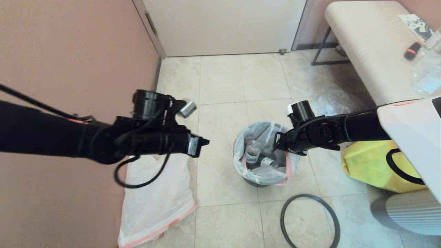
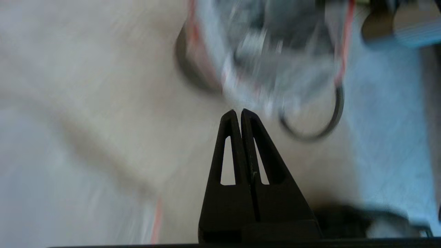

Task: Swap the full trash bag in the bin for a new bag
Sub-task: Place the trash bag on the floor

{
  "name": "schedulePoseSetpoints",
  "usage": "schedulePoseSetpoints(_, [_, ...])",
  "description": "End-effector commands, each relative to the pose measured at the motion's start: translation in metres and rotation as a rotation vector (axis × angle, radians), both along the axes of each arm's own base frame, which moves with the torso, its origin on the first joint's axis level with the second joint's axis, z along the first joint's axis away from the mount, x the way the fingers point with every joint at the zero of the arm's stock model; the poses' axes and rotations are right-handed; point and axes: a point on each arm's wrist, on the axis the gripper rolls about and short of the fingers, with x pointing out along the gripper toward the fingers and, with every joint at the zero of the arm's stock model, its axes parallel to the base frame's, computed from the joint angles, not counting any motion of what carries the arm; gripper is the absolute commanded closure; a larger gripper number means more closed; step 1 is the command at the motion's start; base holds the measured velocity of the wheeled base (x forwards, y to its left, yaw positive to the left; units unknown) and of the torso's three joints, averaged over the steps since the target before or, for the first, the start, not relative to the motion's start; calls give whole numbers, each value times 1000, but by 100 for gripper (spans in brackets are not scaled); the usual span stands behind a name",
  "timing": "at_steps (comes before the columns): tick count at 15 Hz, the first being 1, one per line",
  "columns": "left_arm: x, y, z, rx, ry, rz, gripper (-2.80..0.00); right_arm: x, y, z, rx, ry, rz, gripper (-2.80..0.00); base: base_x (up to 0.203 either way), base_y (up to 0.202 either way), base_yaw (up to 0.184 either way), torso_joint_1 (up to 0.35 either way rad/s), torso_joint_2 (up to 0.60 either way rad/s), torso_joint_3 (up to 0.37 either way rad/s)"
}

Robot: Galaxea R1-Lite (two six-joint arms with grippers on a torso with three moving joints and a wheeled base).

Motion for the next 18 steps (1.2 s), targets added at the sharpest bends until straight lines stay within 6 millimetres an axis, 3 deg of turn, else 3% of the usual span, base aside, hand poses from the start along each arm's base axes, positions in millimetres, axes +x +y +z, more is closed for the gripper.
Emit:
schedulePoseSetpoints(1, [50, -43, -55, 22, 76, -39, 0, 2, -2, -3, 1, 8, -3, 0, 0, 0, 0, 0, 0, 0])
schedulePoseSetpoints(2, [63, -56, -61, 8, 64, -47, 0, 4, -3, -5, -2, 10, -5, 0, 0, 0, 0, 0, 0, 0])
schedulePoseSetpoints(3, [76, -68, -68, -4, 53, -55, -280, 5, -5, -6, -12, 9, 1, 0, 0, 0, 0, 0, 0, 0])
schedulePoseSetpoints(9, [121, -96, -99, -23, 73, -82, -280, 3, -6, 0, -27, -10, 16, 0, 0, 0, 0, 0, 0, 0])
schedulePoseSetpoints(13, [128, -88, -104, -18, 71, -50, -280, 4, -8, 0, -26, -8, 13, 0, 0, 0, 0, 0, 0, 0])
schedulePoseSetpoints(18, [107, -87, -63, -72, 64, -46, -280, 4, -9, -2, -29, 1, 10, 0, 0, 0, 0, 0, 0, 0])
